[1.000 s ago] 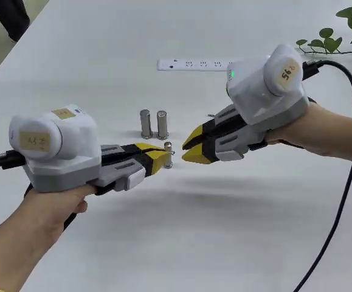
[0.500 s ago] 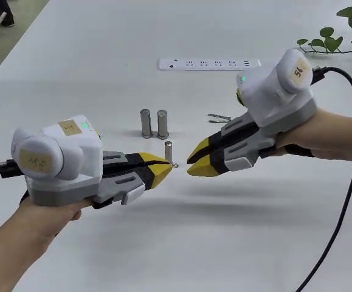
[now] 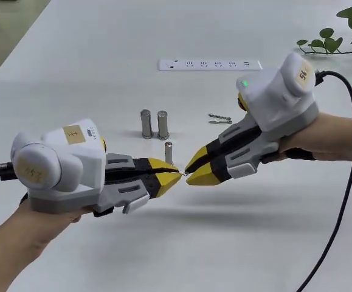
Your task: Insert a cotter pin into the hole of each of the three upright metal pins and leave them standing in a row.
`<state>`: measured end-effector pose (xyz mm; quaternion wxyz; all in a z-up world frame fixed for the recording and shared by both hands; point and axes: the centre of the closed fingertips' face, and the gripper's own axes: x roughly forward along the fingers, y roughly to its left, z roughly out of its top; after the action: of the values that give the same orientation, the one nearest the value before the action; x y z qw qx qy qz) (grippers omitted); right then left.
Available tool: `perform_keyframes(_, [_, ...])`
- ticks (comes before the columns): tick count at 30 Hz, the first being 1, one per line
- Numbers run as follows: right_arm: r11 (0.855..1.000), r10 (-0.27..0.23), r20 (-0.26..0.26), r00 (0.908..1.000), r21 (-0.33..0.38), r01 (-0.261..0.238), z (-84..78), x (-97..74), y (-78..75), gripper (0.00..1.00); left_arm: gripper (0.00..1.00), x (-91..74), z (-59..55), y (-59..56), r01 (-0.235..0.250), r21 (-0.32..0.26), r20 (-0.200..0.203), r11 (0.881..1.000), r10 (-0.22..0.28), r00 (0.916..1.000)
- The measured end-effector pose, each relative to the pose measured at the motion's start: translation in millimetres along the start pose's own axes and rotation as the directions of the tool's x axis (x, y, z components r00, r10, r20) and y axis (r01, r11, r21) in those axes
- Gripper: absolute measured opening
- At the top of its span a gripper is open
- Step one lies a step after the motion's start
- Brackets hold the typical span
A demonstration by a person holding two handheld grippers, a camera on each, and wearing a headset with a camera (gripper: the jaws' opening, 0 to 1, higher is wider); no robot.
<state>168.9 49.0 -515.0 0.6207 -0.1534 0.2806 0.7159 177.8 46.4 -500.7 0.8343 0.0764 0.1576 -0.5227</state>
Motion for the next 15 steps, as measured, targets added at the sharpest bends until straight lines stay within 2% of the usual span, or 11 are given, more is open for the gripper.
perform_keyframes(5, [1.000, 0.021, 0.007, 0.9998, -0.019, -0.021, 3.2, 1.7, 4.3, 0.03, 0.00, 0.1, 2.3, -4.6, 0.016, 0.011, 0.004, 1.000, -0.016, 0.9999])
perform_keyframes(15, [0.998, 0.031, -0.013, 0.9994, -0.045, -0.031, 3.0, 2.3, 8.3, 0.00, 0.00, -0.7, 4.8, -11.1, 0.038, 0.012, 0.013, 0.999, -0.038, 0.9992])
